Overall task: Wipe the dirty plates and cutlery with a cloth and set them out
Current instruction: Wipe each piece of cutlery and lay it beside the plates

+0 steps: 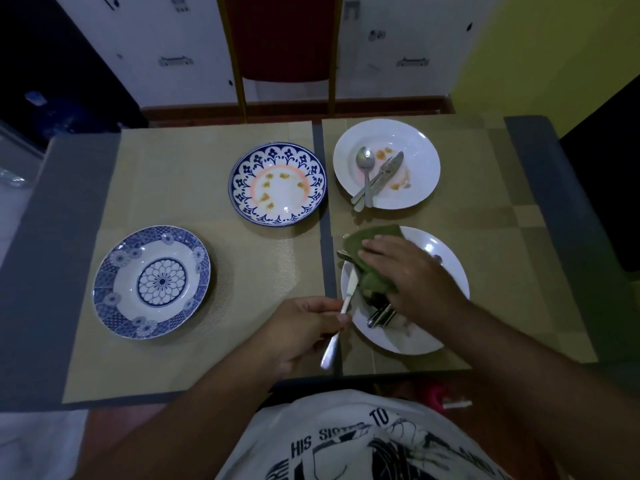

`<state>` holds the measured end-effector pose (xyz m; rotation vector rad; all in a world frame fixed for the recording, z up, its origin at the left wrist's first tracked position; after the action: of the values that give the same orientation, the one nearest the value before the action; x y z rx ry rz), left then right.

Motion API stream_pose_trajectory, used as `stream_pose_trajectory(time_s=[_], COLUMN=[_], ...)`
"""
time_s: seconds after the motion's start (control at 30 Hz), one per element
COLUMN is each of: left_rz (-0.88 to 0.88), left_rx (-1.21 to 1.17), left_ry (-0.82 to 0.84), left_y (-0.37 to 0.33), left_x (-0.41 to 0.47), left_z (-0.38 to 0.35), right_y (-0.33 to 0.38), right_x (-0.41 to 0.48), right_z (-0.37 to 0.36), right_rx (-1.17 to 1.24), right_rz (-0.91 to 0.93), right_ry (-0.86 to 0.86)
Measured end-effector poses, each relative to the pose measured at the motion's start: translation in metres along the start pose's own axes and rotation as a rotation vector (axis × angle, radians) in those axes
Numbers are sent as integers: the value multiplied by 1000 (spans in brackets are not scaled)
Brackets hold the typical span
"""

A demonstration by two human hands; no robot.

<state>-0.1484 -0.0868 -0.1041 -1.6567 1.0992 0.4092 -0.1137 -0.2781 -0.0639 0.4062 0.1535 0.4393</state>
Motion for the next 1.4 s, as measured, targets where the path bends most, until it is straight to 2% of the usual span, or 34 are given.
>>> stream_pose_trajectory(time_s=[0.17,0.23,0.4,0.6,0.8,1.0,1.17,1.23,1.3,1.37,1.4], left_rz=[-45,-56,-65,-60,-54,-110,-170,-182,-291,-450,-459], left_rx=[-82,-141,-106,-161,-191,-54,-140,10,264,703,911], left_ry=[-99,-154,-336,-487,-499,-659,-671,-701,-706,-640,-573], left_y=[11,14,16,15,21,28,32,35,33,31,35], left_x=[-15,-17,-15,-6,-1,0,-8,-14,-26,-32,-31], left_z=[32,52,106,143,150,160,155,153,146,135,130], right_y=[1,15,58,87,94,95,94,94,95,96,96], right_x=[17,22,34,44,49,50,50,50,51,51,51], right_z=[5,-3,-25,-45,-54,-54,-53,-52,-51,-51,-51], right_rx=[68,59,59,83,119,147,161,162,164,163,163], right_rz=[-43,19,178,256,238,205,170,176,176,175,178], right_ry=[-48,-7,81,176,232,242,251,250,242,238,239])
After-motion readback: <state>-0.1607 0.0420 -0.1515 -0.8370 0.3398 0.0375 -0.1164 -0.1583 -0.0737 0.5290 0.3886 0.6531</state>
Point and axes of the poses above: each hand's wrist, its own x-axis towards the middle knuckle, its own z-axis out of the back of the hand, y = z × x, the point moved 4 cm from there along x, towards the middle knuckle, and after that the axes turned 9 degrees about y, right-handed, at the moved point
